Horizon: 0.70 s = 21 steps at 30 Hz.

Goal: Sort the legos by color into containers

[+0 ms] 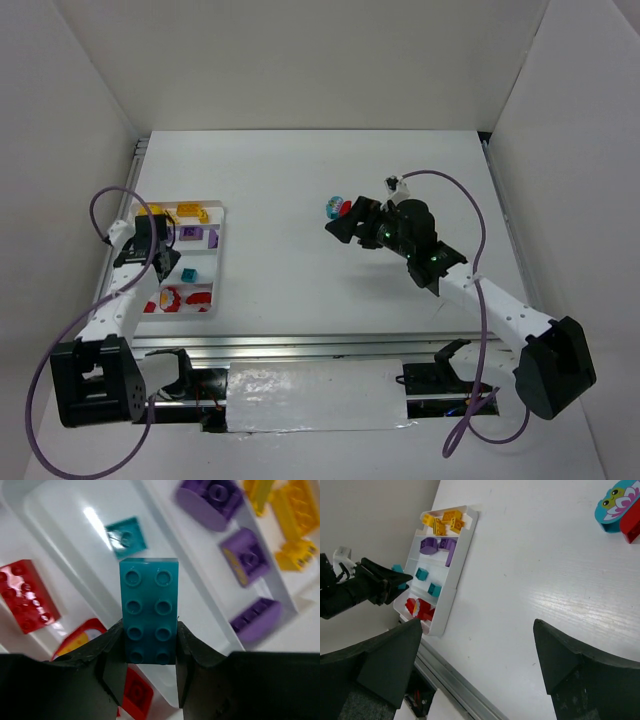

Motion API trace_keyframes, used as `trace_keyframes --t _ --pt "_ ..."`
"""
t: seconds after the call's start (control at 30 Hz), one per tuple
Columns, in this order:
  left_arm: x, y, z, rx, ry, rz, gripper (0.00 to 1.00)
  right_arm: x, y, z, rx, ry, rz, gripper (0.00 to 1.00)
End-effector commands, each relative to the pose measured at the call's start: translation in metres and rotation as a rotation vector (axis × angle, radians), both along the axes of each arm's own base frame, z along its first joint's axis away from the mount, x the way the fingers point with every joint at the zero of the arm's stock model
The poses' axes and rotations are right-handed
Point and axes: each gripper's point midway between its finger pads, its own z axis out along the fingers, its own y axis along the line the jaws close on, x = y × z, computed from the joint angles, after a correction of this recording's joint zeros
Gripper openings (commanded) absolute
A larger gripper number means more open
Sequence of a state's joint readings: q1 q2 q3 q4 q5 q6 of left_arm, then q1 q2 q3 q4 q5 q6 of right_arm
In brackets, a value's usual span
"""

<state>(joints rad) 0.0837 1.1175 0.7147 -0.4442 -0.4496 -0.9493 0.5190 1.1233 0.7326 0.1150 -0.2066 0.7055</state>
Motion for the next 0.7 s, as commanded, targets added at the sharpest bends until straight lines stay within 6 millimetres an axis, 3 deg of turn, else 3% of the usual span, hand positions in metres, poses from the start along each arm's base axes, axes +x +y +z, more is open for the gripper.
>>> trace_keyframes --t 0.0,0.1,0.17,0.2,0.23,0.3,0.37,0.4,0.5,0.57,0.67 --pt "0.008 0.019 -0.004 -0.044 -0.037 0.096 0.00 0.003 0.006 0.018 0.014 -0.048 0.027 1.00" --pt "0.007 0.030 -0.011 -0.061 -0.013 0.143 0.10 0.001 0.010 0.016 0.019 -0.046 0.062 1.00" --pt "0.009 0.029 -0.013 -0.073 -0.017 0.129 0.28 0.000 0.012 0.016 0.015 -0.048 0.071 1.00" --pt "0.008 0.030 -0.013 -0.074 -0.021 0.134 0.52 0.001 0.012 0.015 0.013 -0.048 0.070 1.00" --pt "0.007 0.030 -0.014 -0.072 -0.023 0.137 0.63 0.002 0.013 0.016 0.014 -0.049 0.071 1.00" --pt "0.008 0.031 -0.014 -0.073 -0.030 0.131 0.78 0.002 0.014 0.015 0.012 -0.048 0.078 1.00" --pt "0.007 0.030 -0.014 -0.080 -0.021 0.136 0.83 0.002 0.016 0.015 0.012 -0.045 0.090 1.00" --pt "0.008 0.030 -0.012 -0.085 -0.021 0.136 0.99 0.003 0.017 0.011 0.006 -0.036 0.091 1.00" --pt "0.007 0.027 -0.006 -0.094 -0.031 0.125 1.00 0.010 0.014 0.005 -0.022 -0.020 0.063 1.00" --pt "0.009 0.022 0.009 -0.099 -0.080 0.089 0.99 0.019 0.009 0.001 -0.060 0.011 0.013 1.00" --pt "0.024 -0.009 0.041 -0.127 -0.203 -0.104 0.99 0.052 -0.012 -0.042 -0.246 0.195 -0.184 1.00"
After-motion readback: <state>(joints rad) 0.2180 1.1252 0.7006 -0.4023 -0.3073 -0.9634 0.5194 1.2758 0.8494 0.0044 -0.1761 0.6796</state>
